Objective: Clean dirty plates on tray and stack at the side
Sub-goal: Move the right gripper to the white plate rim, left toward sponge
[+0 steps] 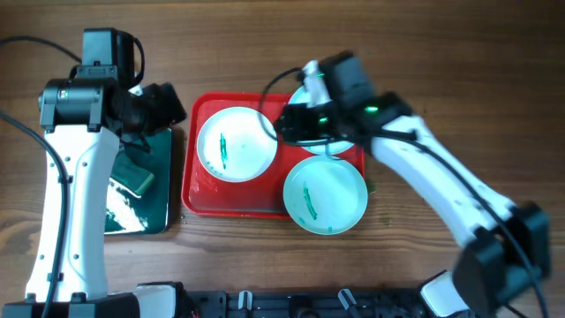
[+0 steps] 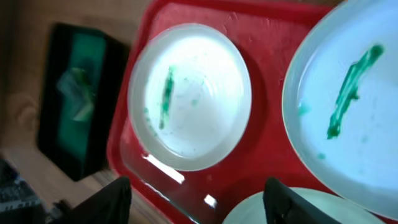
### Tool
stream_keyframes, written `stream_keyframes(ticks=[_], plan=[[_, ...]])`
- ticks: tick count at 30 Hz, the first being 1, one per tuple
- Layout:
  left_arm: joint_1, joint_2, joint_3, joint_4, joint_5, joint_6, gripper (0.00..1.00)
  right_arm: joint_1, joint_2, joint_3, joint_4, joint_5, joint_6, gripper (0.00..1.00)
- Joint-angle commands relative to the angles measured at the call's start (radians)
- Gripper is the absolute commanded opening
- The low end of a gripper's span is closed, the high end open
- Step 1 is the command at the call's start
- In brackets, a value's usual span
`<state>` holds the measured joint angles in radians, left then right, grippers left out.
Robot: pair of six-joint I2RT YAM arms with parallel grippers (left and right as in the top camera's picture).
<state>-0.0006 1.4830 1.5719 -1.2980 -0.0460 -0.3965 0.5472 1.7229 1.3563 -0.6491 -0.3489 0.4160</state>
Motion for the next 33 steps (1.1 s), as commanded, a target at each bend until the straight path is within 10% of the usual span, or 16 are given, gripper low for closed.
stream_keyframes(ticks=[1,6,14,26,33], plan=[[0.061,0.006,0.014,0.022,-0.109,-0.123,0.93,0.057,0.151,0.143,-0.046,0.146,0.053,0.62],[0.161,0.077,0.014,0.046,-0.108,-0.132,0.98,0.097,0.356,0.242,-0.089,0.253,0.111,0.41],[0.163,0.175,0.012,0.079,-0.109,-0.132,0.98,0.108,0.441,0.241,-0.045,0.264,0.141,0.40],[0.163,0.188,0.012,0.078,-0.108,-0.132,0.98,0.134,0.522,0.240,0.004,0.271,0.186,0.09],[0.163,0.189,-0.099,0.086,-0.108,-0.137,0.84,0.134,0.525,0.240,-0.002,0.274,0.181,0.04]])
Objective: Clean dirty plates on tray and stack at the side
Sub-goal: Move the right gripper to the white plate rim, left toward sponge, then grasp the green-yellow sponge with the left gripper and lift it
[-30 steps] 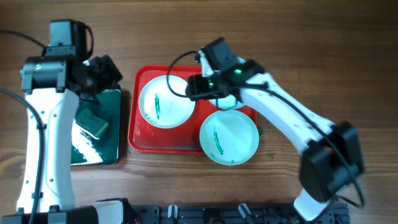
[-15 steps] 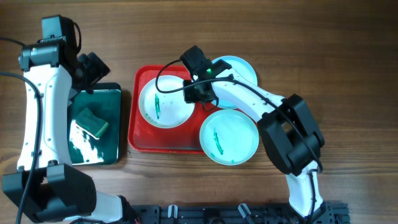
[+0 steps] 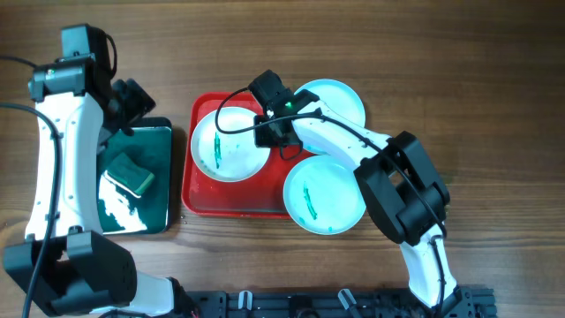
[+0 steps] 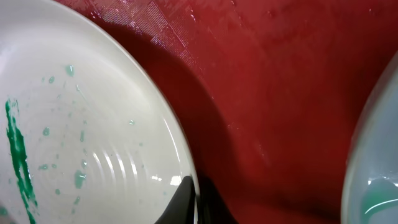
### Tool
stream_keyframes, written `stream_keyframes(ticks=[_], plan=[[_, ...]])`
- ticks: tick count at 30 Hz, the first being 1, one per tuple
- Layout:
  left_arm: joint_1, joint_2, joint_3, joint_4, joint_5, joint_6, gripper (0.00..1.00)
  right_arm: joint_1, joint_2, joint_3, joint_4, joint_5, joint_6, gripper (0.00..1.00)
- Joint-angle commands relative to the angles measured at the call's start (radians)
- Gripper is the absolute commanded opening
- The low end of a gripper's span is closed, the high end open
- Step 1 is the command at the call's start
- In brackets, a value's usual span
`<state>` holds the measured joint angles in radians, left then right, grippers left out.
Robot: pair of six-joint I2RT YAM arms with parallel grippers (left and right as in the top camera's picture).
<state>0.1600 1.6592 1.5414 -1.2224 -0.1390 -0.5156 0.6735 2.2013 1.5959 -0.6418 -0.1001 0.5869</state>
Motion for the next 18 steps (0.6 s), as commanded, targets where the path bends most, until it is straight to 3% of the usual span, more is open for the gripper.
stream_keyframes(ticks=[1,18], plan=[[0.002,0.013,-0.098,0.029,-0.016,-0.023,0.82,0.007,0.047,0.001,-0.010,0.026,-0.001,0.04],[0.144,0.013,-0.422,0.355,-0.024,-0.065,0.54,0.007,0.050,0.001,-0.024,0.031,-0.011,0.04]])
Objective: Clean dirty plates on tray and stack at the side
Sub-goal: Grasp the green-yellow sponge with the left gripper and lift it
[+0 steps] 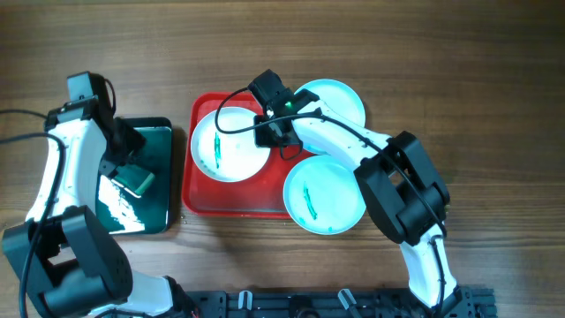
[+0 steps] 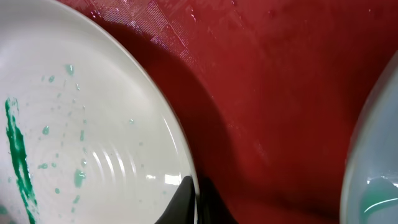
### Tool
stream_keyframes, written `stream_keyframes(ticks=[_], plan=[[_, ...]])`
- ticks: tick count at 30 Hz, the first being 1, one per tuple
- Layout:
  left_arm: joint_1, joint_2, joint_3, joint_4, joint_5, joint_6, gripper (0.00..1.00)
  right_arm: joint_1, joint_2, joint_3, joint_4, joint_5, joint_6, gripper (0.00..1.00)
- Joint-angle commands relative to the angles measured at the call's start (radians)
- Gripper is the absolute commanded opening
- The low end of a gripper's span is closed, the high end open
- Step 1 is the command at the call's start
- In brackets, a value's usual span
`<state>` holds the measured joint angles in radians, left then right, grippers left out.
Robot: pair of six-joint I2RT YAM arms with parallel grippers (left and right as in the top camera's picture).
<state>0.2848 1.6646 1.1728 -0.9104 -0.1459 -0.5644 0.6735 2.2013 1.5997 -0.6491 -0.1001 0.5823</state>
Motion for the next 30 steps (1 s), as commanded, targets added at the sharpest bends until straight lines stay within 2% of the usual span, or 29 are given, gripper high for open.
stream_keyframes(ticks=[1,10,17,21,27,28,30], plan=[[0.019,0.008,-0.072,0.063,-0.017,-0.016,0.49,0.007,0.050,-0.003,-0.016,0.033,-0.006,0.04],[0.021,0.008,-0.206,0.173,-0.075,-0.028,0.37,0.007,0.050,-0.003,-0.018,0.033,-0.008,0.04],[0.021,0.008,-0.246,0.281,-0.083,-0.019,0.16,0.007,0.050,-0.003,-0.018,0.033,-0.008,0.04],[0.021,0.008,-0.273,0.309,-0.083,-0.019,0.16,0.007,0.050,-0.003,-0.018,0.033,-0.007,0.04],[0.021,0.008,-0.327,0.336,-0.083,-0.019,0.29,0.007,0.050,-0.003,-0.019,0.033,-0.008,0.04],[0.021,0.008,-0.331,0.343,-0.082,-0.019,0.25,0.007,0.050,-0.003,-0.020,0.033,-0.008,0.04],[0.021,0.008,-0.333,0.347,-0.080,-0.020,0.08,0.007,0.050,-0.003,-0.020,0.033,-0.008,0.04]])
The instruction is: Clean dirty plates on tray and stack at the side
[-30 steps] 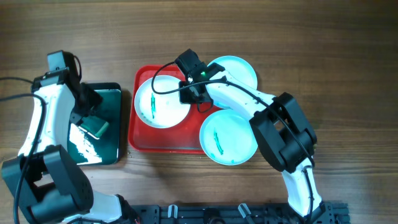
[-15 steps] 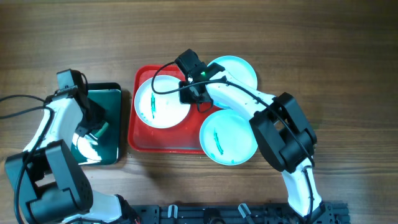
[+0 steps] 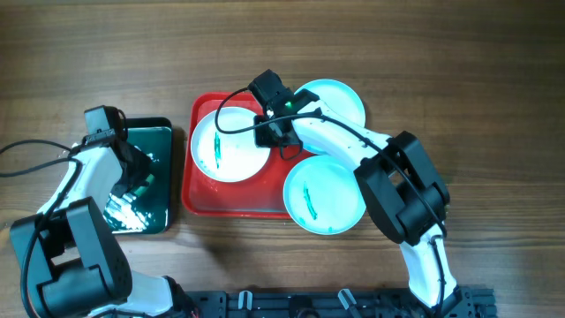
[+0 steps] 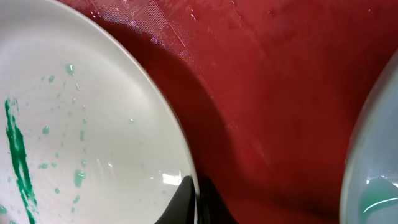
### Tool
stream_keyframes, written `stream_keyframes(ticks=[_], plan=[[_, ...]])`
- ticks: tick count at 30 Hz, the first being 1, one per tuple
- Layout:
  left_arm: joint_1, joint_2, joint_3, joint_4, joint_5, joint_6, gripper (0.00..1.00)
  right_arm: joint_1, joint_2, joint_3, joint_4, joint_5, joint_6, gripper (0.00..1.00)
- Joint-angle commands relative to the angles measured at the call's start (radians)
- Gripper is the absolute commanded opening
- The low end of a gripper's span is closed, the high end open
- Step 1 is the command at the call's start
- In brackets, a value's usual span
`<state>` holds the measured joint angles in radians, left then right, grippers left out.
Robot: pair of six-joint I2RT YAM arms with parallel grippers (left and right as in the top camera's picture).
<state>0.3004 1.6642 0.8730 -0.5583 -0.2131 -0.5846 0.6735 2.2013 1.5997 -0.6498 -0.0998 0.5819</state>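
A white plate (image 3: 228,146) with a green smear lies in the left half of the red tray (image 3: 199,201). My right gripper (image 3: 272,134) is shut on its right rim. In the right wrist view the two dark fingertips (image 4: 184,198) pinch the rim of that plate (image 4: 81,124) over the wet red tray (image 4: 273,93). A pale blue plate (image 3: 335,99) rests on the tray's back right corner. Another smeared plate (image 3: 325,196) overhangs the front right. My left gripper (image 3: 132,172) is low in the dark green basin (image 3: 163,212), on the green sponge (image 3: 145,183); how its jaws stand is hidden.
The basin stands just left of the tray and holds shiny water. A black cable loops from the right wrist over the white plate. Another cable trails across the table to the left of the basin. Wooden table surrounds everything.
My left gripper has moved from the basin's left edge to lower in the basin, on the sponge. The right gripper still pinches the white plate's rim, unmoved.
At first my right gripper hung open above the tray and the left arm hovered over the basin. Then the right gripper was shut on the white plate's rim, where it stays. The left gripper stood at the basin's back left, then beside the sponge, and now on it.
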Motion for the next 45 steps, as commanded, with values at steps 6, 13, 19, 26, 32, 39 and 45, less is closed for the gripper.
stream_keyframes(ticks=[6,13,19,26,32,39,45], plan=[[0.005,-0.005,0.002,-0.035,0.060,0.060,0.04,0.007,0.050,-0.003,-0.022,0.010,-0.018,0.04],[0.005,-0.099,0.214,-0.208,0.227,0.242,0.04,-0.012,0.050,-0.002,-0.047,-0.107,-0.077,0.04],[-0.061,-0.149,0.245,-0.203,0.344,0.348,0.04,-0.055,0.046,-0.002,-0.055,-0.195,-0.113,0.04],[-0.287,-0.103,0.243,-0.127,0.343,0.372,0.04,-0.060,0.046,-0.003,-0.058,-0.194,-0.130,0.04],[-0.372,0.066,0.243,-0.086,0.335,0.372,0.04,-0.060,0.047,-0.003,-0.059,-0.194,-0.135,0.04],[-0.402,0.201,0.243,-0.025,0.332,0.399,0.04,-0.060,0.047,-0.003,-0.057,-0.186,-0.135,0.04],[-0.488,0.203,0.201,-0.036,0.404,0.398,0.04,-0.060,0.047,-0.003,-0.038,-0.187,-0.135,0.04]])
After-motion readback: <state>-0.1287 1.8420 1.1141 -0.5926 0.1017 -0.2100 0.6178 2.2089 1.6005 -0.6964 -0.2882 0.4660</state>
